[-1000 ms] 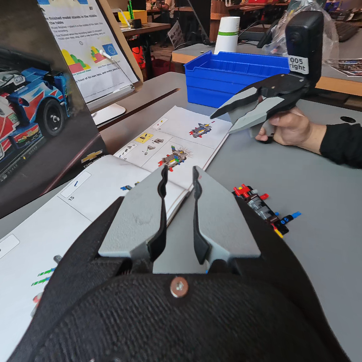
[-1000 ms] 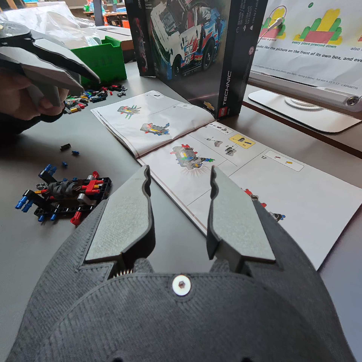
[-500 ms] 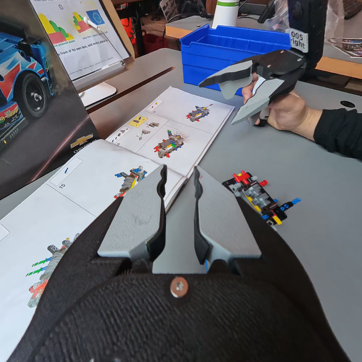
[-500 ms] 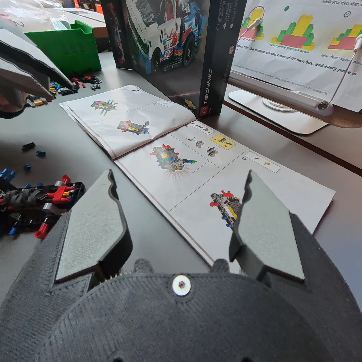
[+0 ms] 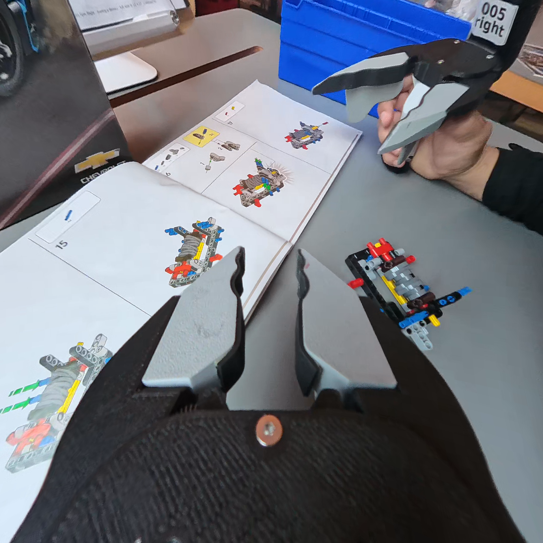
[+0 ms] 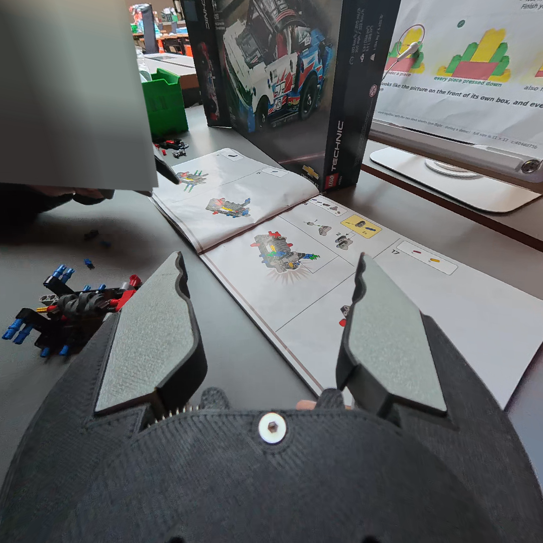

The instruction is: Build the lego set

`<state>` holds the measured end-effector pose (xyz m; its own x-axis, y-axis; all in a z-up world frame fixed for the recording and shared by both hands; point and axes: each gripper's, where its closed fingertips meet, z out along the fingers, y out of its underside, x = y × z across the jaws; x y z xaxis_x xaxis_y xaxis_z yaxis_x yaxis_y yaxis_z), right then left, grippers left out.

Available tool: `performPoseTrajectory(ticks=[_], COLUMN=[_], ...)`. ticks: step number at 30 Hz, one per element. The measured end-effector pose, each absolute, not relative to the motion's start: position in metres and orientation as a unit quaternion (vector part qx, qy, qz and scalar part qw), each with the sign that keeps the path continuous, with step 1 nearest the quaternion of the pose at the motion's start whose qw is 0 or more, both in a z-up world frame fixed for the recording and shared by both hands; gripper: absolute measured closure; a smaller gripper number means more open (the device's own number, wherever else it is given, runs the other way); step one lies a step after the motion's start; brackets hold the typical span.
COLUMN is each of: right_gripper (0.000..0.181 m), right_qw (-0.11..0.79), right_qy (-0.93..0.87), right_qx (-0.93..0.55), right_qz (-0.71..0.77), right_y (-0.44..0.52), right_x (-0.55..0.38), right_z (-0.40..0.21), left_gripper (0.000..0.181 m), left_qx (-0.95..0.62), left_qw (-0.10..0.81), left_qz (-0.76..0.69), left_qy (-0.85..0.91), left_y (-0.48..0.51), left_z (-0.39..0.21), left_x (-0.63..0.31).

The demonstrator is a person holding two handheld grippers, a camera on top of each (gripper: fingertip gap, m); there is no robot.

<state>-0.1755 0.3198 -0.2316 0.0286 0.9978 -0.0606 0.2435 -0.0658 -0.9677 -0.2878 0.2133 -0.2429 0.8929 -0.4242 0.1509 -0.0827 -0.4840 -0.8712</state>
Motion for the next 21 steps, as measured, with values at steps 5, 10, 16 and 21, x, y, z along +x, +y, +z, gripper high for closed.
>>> performPoseTrajectory(ticks=[5,10,16,21], right_gripper=[0.071,0.072,0.074,0.076], right_qw=[0.417,0.433,0.426,0.433], right_qy=[-0.541,-0.531,-0.506,-0.509], right_qx=[-0.57,-0.565,-0.567,-0.567], right_qz=[0.457,0.46,0.492,0.481], right_y=[0.314,0.317,0.32,0.318], right_x=[-0.176,-0.175,-0.173,-0.173], right_z=[-0.23,-0.225,-0.219,-0.22], left_gripper=[0.151,0.161,0.173,0.175], left_qx=[-0.844,-0.872,-0.953,-0.979], left_qw=[0.477,0.438,0.275,0.155], left_qz=[-0.175,-0.135,0.007,0.039], left_qy=[0.171,0.173,0.126,0.125], left_y=[0.204,0.169,0.082,0.04], left_z=[-0.243,-0.221,-0.231,-0.262], left_x=[-0.296,-0.345,-0.467,-0.493])
